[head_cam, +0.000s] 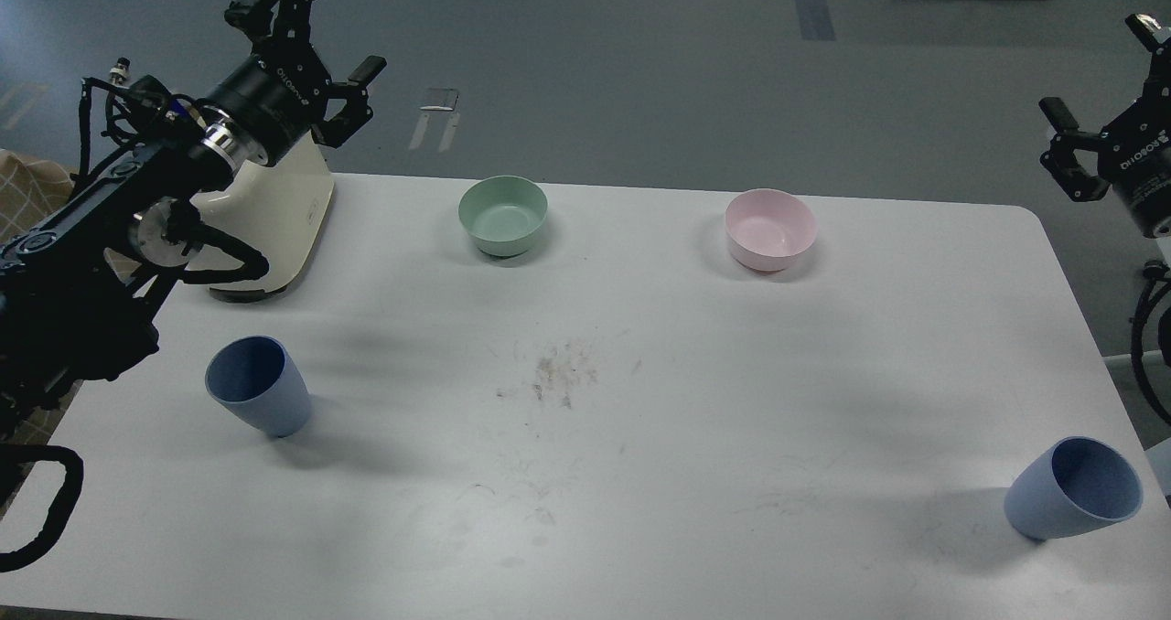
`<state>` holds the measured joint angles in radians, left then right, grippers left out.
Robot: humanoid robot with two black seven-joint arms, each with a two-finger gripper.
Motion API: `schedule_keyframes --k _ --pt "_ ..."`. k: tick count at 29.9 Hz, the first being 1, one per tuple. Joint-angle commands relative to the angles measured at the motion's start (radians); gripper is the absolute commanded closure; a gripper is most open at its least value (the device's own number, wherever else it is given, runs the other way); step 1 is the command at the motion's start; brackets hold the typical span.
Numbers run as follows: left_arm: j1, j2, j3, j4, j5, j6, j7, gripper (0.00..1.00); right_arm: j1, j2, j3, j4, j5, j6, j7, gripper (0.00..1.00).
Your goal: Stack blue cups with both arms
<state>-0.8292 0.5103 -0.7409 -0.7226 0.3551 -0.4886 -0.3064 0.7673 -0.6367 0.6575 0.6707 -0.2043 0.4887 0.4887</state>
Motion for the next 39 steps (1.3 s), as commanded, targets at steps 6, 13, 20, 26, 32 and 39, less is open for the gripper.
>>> schedule_keyframes --k 6,13,20,26,32,39 --pt "0.012 0.013 -0.006 -0.072 0.105 0.000 0.000 0.02 -0.013 -0.006 -0.007 0.007 0.000 0.000 0.000 0.00" --pt "0.010 0.016 0.005 -0.095 0.108 0.000 0.001 0.02 -0.013 -0.004 -0.009 0.010 -0.003 0.000 0.000 0.00" --pt "0.012 0.031 0.005 -0.118 0.171 0.000 0.001 0.02 -0.008 0.002 -0.007 0.013 -0.003 0.000 0.000 0.00" --pt "0.013 0.048 0.005 -0.167 0.234 0.000 0.001 0.02 -0.008 0.003 -0.007 0.021 -0.001 0.000 0.000 0.00" --pt "0.012 0.059 0.005 -0.178 0.260 0.000 0.001 0.02 -0.006 0.003 -0.007 0.024 -0.003 0.000 0.000 0.00" --pt "0.012 0.148 0.005 -0.256 0.433 0.000 0.001 0.02 -0.006 0.006 -0.007 0.024 -0.003 0.000 0.000 0.00"
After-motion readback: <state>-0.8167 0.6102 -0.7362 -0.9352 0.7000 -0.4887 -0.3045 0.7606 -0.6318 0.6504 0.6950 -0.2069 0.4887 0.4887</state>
